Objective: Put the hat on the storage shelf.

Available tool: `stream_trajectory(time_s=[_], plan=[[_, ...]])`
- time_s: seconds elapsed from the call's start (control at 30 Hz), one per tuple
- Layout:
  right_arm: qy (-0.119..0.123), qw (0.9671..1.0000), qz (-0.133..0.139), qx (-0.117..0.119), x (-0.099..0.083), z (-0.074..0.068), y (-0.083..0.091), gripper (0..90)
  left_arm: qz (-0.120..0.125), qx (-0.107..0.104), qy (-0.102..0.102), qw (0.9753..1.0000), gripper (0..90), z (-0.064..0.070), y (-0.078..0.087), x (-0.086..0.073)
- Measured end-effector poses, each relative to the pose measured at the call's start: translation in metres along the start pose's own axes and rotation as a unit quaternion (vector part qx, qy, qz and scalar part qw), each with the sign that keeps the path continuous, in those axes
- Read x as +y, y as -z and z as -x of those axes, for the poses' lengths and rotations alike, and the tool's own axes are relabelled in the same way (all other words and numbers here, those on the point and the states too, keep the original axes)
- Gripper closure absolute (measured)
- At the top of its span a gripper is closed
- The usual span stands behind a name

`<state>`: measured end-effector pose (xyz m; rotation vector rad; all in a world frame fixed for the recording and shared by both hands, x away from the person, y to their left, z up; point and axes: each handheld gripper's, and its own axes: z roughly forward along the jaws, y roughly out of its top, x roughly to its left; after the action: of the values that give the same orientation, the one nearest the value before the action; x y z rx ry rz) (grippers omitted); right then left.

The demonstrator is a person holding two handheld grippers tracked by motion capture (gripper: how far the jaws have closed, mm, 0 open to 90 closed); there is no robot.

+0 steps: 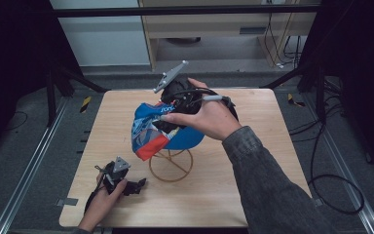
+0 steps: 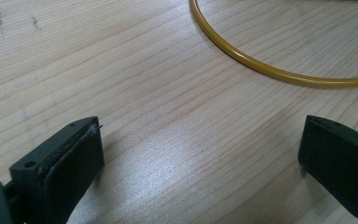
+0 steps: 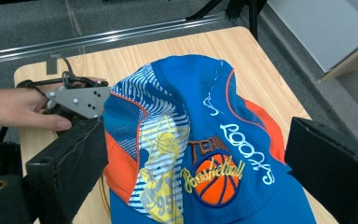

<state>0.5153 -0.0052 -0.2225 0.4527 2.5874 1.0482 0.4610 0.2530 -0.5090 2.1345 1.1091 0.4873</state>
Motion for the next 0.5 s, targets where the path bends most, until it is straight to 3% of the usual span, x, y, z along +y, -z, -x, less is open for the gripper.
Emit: stream_trajectory(time_s=[0.5], plan=[[-0.001, 0.9998, 0.017, -0.008, -0.013, -0.003, 0.015, 5.4, -0.001, -0.001, 0.000, 1.0000, 0.0, 0.000, 0.000, 0.000]])
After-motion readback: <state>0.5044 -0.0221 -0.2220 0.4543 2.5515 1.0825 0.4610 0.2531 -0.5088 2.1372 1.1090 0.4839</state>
